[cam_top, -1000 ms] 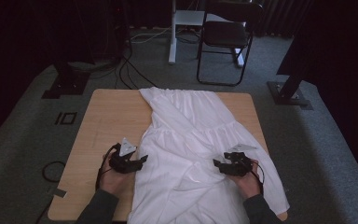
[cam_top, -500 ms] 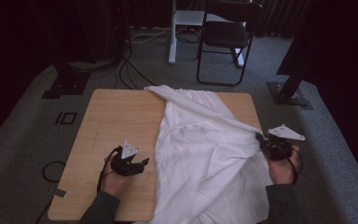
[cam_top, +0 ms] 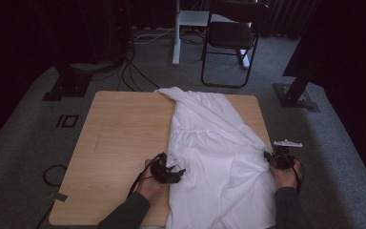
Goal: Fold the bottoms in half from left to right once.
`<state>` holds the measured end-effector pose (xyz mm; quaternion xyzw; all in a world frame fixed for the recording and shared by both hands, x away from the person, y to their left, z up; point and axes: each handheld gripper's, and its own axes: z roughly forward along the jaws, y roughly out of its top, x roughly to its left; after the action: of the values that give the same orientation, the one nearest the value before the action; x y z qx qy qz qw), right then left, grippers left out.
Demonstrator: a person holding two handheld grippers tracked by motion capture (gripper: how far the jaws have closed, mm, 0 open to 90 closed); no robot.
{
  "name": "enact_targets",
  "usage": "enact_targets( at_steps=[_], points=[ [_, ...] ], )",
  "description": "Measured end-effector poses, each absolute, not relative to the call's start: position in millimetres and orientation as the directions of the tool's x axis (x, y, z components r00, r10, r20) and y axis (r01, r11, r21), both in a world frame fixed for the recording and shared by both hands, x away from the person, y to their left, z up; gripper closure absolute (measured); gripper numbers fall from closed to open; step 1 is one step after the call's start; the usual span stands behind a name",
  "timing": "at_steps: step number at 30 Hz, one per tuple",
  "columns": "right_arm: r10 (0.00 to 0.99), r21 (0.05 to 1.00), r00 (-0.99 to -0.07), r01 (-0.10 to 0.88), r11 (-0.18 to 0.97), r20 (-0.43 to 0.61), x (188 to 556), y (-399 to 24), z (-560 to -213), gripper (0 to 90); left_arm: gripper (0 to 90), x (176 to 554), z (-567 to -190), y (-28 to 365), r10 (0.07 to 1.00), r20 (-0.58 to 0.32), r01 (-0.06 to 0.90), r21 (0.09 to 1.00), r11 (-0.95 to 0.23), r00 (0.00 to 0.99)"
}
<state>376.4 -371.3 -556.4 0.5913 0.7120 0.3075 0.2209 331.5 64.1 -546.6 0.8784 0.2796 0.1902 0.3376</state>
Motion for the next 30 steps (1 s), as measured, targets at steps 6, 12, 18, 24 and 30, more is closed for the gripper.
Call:
enact_targets(
  at_steps=[6,12,18,24,30],
  points=[
    [0.976,0.698,-0.207,0.708,0.106,0.062,373.3,-369.2,-556.9,83.6,81.5,340.0,-549.8,60.7,0.618,0.178,0.370,0.664,-0.650,0.766],
    [0.965,0.693,-0.250,0.709,0.128,0.077,367.6,-348.9,-556.3,82.6,83.6,368.5,-546.9,95.0,0.697,0.213,0.434,0.649,-0.625,0.685],
    [0.935,0.677,-0.343,0.709,0.197,0.086,381.8,-308.5,-553.3,82.1,83.9,404.2,-543.6,134.4,0.766,0.284,0.501,0.617,-0.607,0.577],
    [0.906,0.690,-0.407,0.688,0.224,0.112,409.7,-271.4,-553.3,81.2,84.6,440.0,-539.9,165.7,0.842,0.292,0.597,0.601,-0.531,0.454],
    [0.933,0.705,-0.336,0.692,0.153,0.127,419.3,-287.3,-548.6,66.6,74.2,420.4,-540.2,170.0,0.821,0.205,0.556,0.647,-0.522,0.533]
  ],
)
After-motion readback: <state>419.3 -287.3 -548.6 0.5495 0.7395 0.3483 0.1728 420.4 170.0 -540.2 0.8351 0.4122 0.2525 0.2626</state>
